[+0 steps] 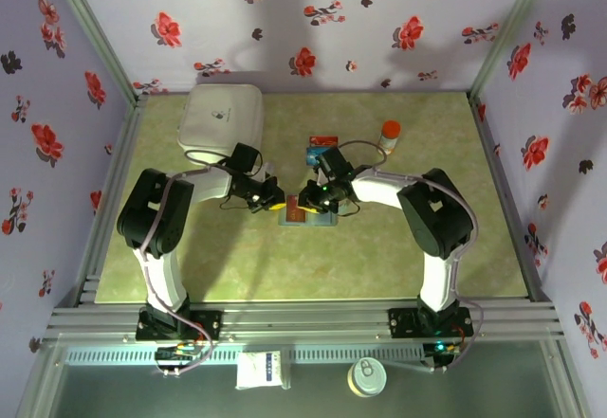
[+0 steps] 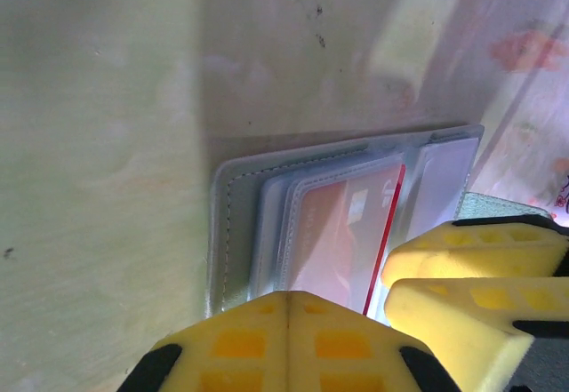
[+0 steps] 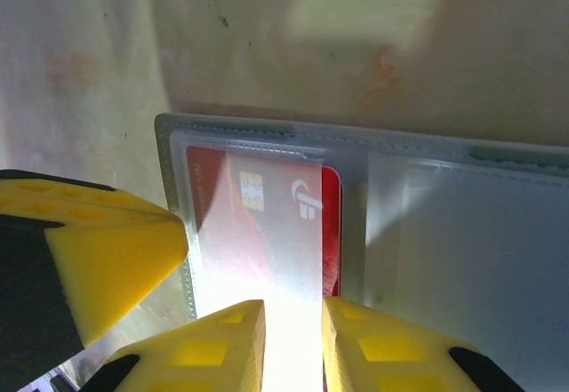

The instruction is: Take the credit cards out of the card holder

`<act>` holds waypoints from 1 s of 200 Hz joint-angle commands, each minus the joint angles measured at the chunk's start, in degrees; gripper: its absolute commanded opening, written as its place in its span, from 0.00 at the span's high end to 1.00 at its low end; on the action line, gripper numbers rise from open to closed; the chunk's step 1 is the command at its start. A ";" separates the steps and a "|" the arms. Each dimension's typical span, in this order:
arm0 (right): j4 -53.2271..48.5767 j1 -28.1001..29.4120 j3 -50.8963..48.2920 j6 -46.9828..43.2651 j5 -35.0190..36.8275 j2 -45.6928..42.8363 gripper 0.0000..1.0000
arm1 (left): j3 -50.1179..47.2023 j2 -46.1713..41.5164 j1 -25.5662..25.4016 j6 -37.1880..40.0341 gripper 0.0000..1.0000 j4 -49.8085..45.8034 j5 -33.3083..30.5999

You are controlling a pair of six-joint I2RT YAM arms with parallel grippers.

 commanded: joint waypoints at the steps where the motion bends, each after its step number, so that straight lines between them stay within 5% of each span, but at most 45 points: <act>1: 0.37 0.25 1.49 0.55 -1.23 0.92 0.76 | 0.47 0.78 -0.26 1.00 0.99 -0.21 1.48; 200: -8.87 0.25 2.89 -4.90 6.10 0.11 0.77 | -0.97 1.69 -0.87 2.67 1.00 -2.94 -1.60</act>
